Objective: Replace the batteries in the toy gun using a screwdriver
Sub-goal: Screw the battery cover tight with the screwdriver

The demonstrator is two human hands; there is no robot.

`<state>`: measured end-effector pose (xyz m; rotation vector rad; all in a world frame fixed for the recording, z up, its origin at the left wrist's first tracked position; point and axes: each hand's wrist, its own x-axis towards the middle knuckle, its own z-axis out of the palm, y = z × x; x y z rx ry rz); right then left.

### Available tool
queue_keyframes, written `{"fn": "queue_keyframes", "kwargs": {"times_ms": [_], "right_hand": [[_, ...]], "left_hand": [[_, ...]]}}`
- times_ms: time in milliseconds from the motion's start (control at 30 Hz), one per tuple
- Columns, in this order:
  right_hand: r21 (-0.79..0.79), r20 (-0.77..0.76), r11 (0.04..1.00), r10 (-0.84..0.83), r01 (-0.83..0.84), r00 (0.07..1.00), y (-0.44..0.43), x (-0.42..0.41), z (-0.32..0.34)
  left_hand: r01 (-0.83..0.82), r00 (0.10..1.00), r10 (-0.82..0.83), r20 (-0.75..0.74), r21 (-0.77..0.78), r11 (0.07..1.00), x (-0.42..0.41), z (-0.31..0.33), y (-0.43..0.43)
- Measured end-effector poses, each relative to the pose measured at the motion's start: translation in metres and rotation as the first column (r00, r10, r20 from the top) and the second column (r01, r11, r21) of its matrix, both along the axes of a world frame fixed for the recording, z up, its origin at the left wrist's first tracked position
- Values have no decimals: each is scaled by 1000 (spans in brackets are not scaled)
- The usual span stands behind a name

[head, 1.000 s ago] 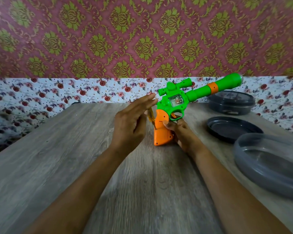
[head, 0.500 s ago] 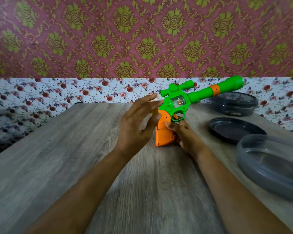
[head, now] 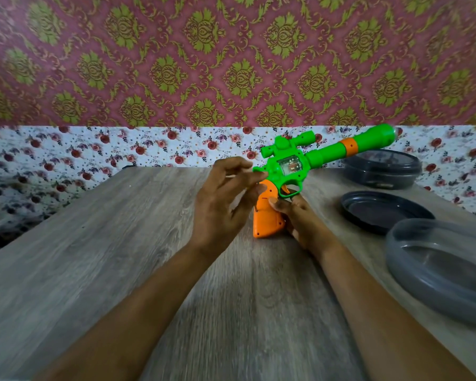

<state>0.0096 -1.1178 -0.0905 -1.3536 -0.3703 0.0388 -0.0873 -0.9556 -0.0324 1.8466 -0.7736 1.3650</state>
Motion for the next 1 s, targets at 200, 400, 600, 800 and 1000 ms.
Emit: {"fn": "queue_keyframes", "kwargs": {"times_ms": [200,400,600,800,1000], "right_hand": [[-5,-1,1000,-20,20,1000,1,0,1],[1,22,1000,20,-20,1000,0,-4,3],[-7,-12,1000,-10,10,1000,1,-3,3],[-4,-10,1000,-12,12,1000,1,-4,3],[-3,-18,1000,-1,1,1000,1,-3,4]], "left_hand": [[-48,999,49,20,-19,999,3,2,5],[-32,999,31,36,24,999,1,1,2],[6,1000,-7,-16,-47,999,2,3,4],[-9,1000,9,-1,22,1000,2,1,3],[43,998,-45,-47,-34,998,4,2,3]]}}
